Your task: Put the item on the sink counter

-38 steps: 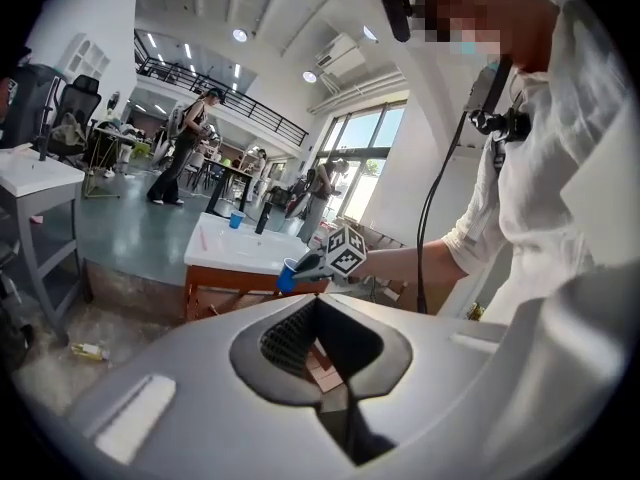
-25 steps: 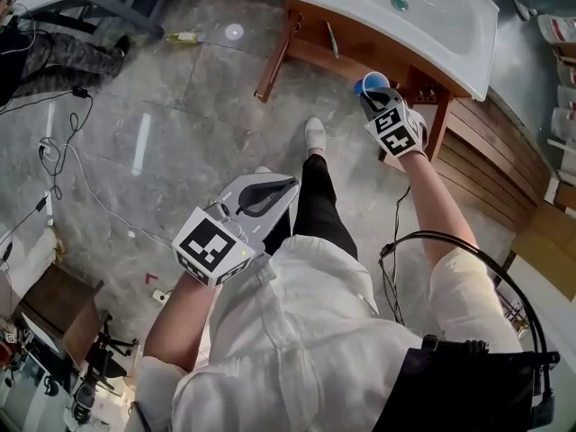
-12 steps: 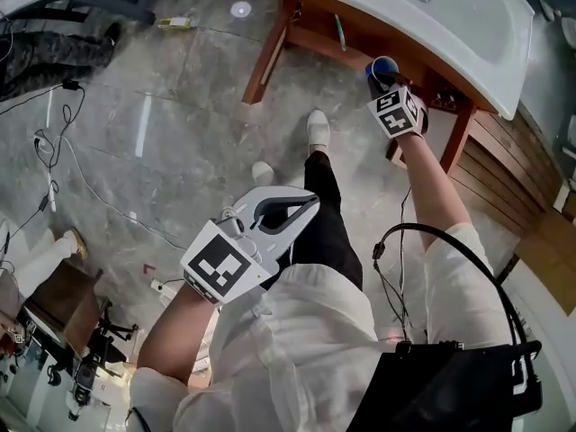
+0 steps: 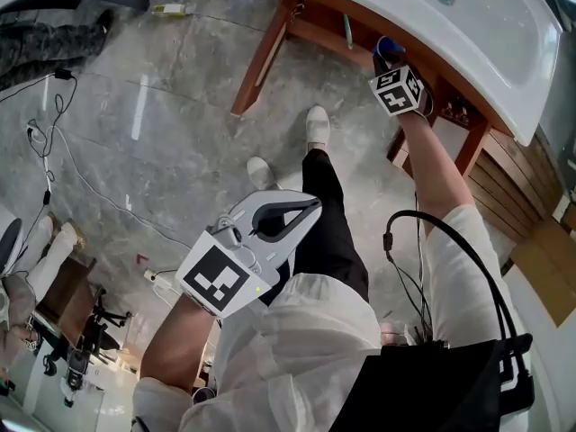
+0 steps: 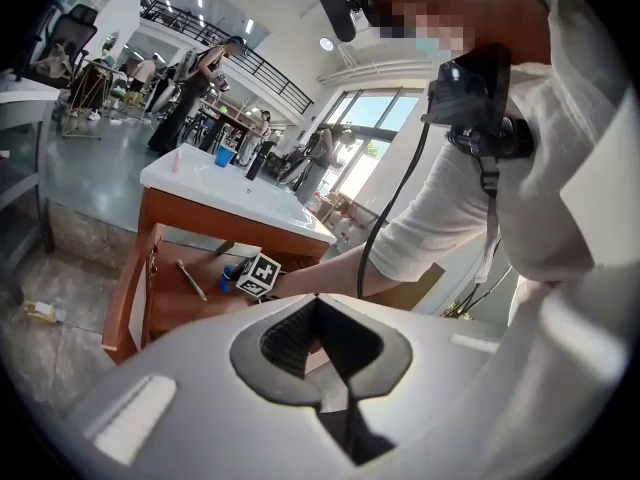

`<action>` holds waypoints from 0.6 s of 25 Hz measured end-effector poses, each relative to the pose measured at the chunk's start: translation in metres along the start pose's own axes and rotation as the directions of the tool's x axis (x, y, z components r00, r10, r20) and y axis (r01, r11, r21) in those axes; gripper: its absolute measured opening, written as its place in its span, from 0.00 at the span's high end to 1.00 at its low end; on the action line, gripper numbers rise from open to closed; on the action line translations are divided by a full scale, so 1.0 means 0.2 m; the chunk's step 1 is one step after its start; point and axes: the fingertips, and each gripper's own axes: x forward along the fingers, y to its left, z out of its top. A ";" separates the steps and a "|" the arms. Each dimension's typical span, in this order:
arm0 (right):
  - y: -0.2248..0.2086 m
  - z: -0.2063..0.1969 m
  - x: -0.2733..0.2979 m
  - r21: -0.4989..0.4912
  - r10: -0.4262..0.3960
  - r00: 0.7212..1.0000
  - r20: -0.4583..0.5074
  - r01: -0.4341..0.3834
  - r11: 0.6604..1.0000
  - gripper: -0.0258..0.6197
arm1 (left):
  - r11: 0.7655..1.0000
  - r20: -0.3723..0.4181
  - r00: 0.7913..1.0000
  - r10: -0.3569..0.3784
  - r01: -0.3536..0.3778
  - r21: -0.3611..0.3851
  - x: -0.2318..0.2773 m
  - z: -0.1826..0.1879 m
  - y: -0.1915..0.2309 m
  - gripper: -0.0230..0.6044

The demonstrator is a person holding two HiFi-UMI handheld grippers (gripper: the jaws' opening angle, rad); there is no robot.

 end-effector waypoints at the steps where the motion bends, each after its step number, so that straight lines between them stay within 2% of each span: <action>1: -0.01 0.00 0.03 -0.004 -0.001 1.000 -0.002 0.001 1.000 0.93 | 1.000 0.002 1.000 0.005 -0.005 -0.010 0.00 0.00 0.02 0.96; 15: -0.10 -0.02 0.28 -0.024 -0.018 0.999 -0.038 0.017 1.000 0.93 | 0.995 0.006 1.000 0.020 -0.019 -0.101 0.04 -0.08 0.13 0.96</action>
